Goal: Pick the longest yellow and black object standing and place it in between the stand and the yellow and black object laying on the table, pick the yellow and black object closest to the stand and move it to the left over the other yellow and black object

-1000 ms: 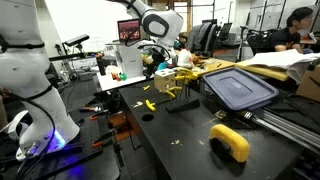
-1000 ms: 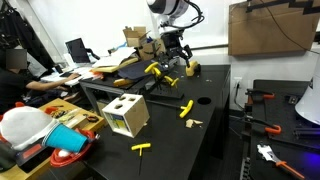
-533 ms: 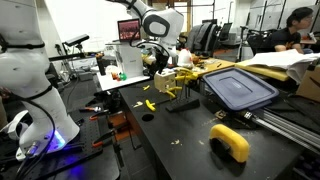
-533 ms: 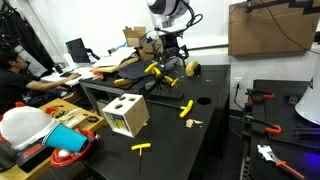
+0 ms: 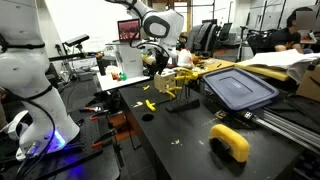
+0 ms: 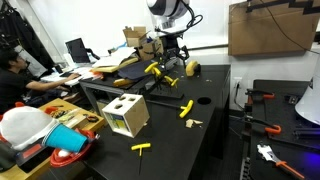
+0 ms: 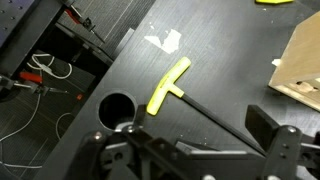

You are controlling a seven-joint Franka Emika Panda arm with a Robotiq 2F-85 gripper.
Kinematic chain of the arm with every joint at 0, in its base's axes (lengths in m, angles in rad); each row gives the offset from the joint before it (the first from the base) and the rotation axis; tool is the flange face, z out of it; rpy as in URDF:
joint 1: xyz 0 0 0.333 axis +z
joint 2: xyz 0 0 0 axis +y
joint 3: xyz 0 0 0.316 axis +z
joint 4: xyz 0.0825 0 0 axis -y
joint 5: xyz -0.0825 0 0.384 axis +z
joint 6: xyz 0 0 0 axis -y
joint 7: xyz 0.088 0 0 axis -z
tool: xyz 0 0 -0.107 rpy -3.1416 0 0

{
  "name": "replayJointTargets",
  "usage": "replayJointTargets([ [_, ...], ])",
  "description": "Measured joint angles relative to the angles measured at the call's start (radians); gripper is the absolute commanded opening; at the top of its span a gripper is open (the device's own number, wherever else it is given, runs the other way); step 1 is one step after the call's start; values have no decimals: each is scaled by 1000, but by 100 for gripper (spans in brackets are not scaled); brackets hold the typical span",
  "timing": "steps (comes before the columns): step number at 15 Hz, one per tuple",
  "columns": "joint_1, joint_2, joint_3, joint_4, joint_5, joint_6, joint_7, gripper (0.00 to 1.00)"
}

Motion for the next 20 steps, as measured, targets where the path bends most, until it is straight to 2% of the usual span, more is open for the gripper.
replayJointTargets([
  [7, -2, 5, -4, 0, 0, 16, 1, 100],
  [13, -35, 51, -52, 1, 2, 260, 7, 100],
  [20, -47, 110, -86, -7, -4, 408, 16, 100],
])
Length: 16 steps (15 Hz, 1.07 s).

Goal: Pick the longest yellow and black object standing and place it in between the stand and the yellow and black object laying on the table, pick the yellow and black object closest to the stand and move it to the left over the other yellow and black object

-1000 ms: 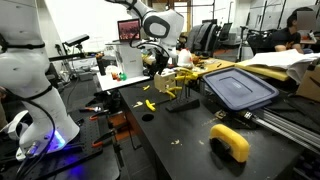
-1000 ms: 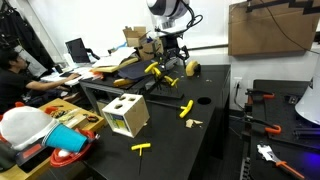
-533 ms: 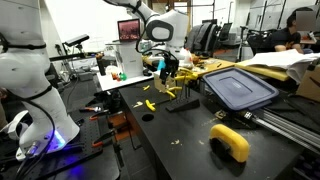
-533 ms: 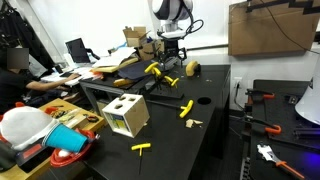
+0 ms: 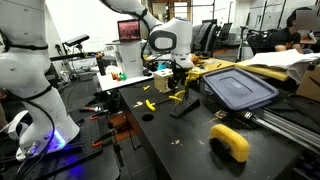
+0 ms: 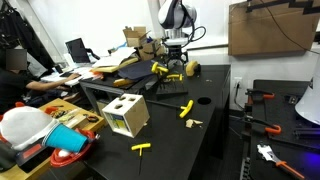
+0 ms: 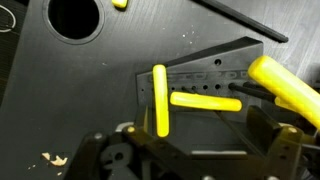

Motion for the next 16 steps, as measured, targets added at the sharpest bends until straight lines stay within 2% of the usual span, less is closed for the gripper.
replayJointTargets([
  [4, -4, -12, -7, -6, -31, -42, -22, 100],
  [12, -19, -65, -4, -36, -90, -354, -288, 100],
  [16, -29, -110, -13, -42, -131, -370, -318, 100],
])
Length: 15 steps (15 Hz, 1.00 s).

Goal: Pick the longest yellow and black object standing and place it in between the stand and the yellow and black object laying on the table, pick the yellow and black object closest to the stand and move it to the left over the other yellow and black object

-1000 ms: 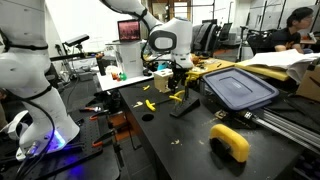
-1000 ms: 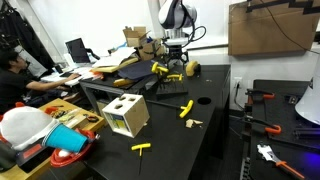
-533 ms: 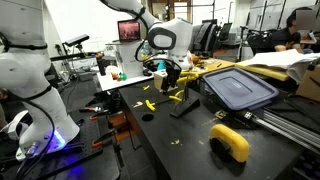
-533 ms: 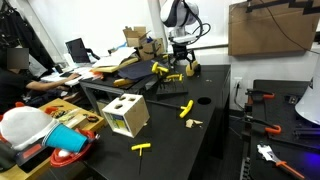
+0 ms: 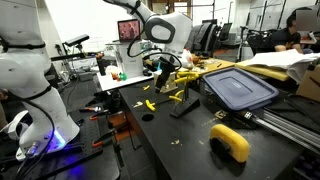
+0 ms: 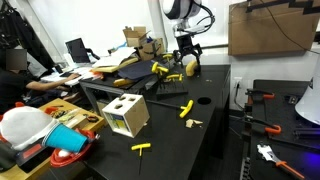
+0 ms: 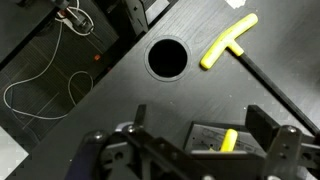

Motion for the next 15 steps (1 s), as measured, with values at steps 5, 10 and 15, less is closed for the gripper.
replayJointTargets([
  [5, -44, -11, -31, 8, 10, 40, 12, 100],
  [10, -74, -14, -35, 32, 20, 36, -11, 100],
  [15, -72, -21, -19, 79, 7, -57, -110, 100],
])
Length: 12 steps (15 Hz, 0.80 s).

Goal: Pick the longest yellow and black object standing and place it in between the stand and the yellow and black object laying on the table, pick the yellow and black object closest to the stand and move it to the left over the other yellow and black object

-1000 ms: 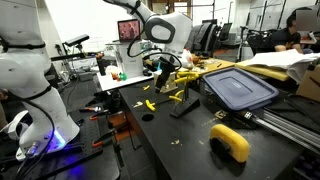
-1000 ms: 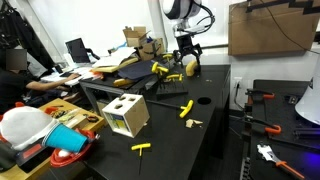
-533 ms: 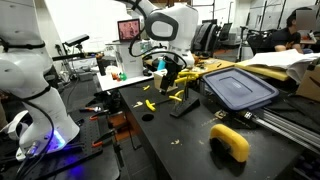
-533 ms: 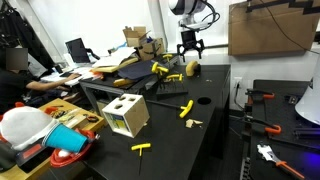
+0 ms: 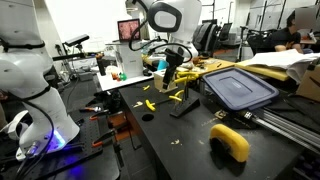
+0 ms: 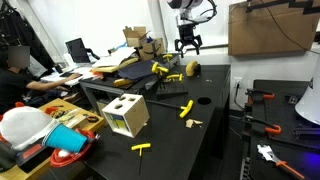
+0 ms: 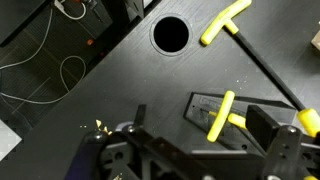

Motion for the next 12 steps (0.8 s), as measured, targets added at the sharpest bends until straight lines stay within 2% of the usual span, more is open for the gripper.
replayJointTargets([
  [4, 15, 0, 27, 34, -31, -48, -70, 100],
  [12, 55, 44, 72, 131, -83, -4, -104, 100],
])
